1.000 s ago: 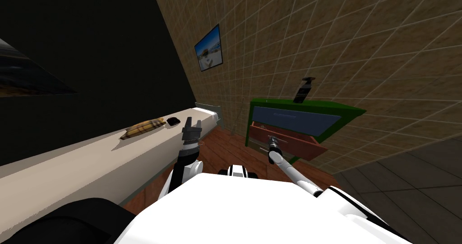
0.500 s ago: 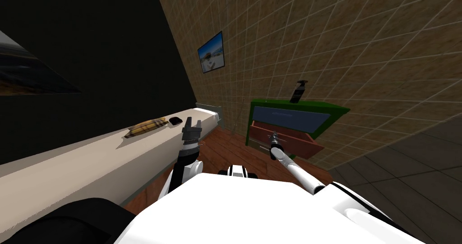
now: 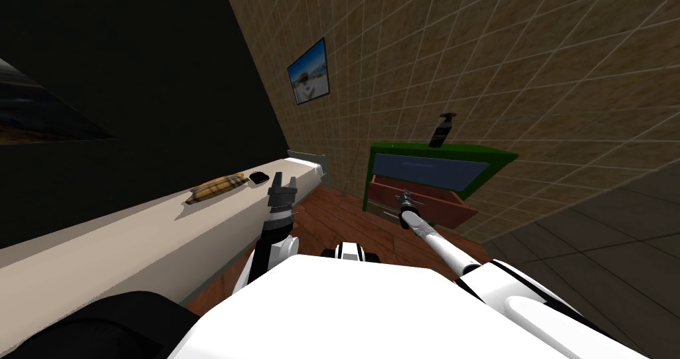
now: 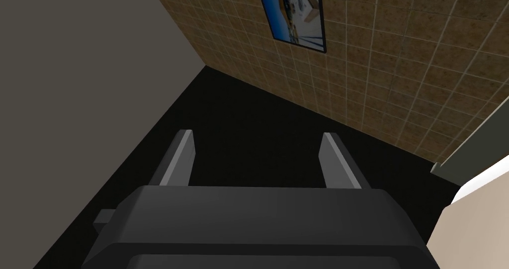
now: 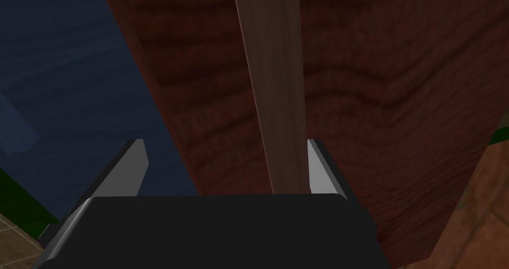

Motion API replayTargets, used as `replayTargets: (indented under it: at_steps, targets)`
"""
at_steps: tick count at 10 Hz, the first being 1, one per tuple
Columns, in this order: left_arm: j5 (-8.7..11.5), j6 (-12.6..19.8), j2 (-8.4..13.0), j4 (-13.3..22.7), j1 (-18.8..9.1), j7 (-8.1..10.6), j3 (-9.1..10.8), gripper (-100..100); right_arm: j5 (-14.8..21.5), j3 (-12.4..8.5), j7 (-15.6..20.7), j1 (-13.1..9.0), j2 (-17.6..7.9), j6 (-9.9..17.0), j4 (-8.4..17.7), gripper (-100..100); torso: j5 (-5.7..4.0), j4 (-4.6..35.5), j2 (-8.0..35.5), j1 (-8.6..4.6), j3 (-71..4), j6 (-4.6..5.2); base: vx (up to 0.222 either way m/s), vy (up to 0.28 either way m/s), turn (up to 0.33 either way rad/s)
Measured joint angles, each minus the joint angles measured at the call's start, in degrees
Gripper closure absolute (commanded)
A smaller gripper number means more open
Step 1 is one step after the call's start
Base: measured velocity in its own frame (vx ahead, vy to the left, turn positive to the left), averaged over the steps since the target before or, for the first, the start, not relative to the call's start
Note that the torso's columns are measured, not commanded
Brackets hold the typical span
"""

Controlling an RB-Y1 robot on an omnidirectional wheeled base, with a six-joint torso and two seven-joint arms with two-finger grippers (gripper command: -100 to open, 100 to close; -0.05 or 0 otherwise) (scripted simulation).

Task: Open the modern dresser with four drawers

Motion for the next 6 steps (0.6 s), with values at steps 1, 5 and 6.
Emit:
replayTargets:
  at_steps: [1, 5, 6]
  targets:
    - [0.0, 0.0, 0.0, 0.0, 0.0, 0.00, 0.00, 0, -0.2, -0.1, 0.7, 0.3, 0.0, -0.3, -0.3, 0, -0.09, -0.1, 0.0, -0.07, 0.0, -0.04, 0.000, 0.000, 0.000]
    - [0.0, 0.0, 0.0, 0.0, 0.0, 0.00, 0.00, 0, -0.3, 0.2, 0.6, 0.8, 0.3, -0.6, 0.1, 0, -0.27, -0.4, -0.3, -0.24, -0.2, -0.03, 0.000, 0.000, 0.000]
    - [0.0, 0.0, 0.0, 0.0, 0.0, 0.00, 0.00, 0, -0.3, 0.2, 0.6, 0.9, 0.4, -0.6, 0.2, 0, -0.30, -0.4, -0.4, -0.27, -0.2, -0.03, 0.000, 0.000, 0.000]
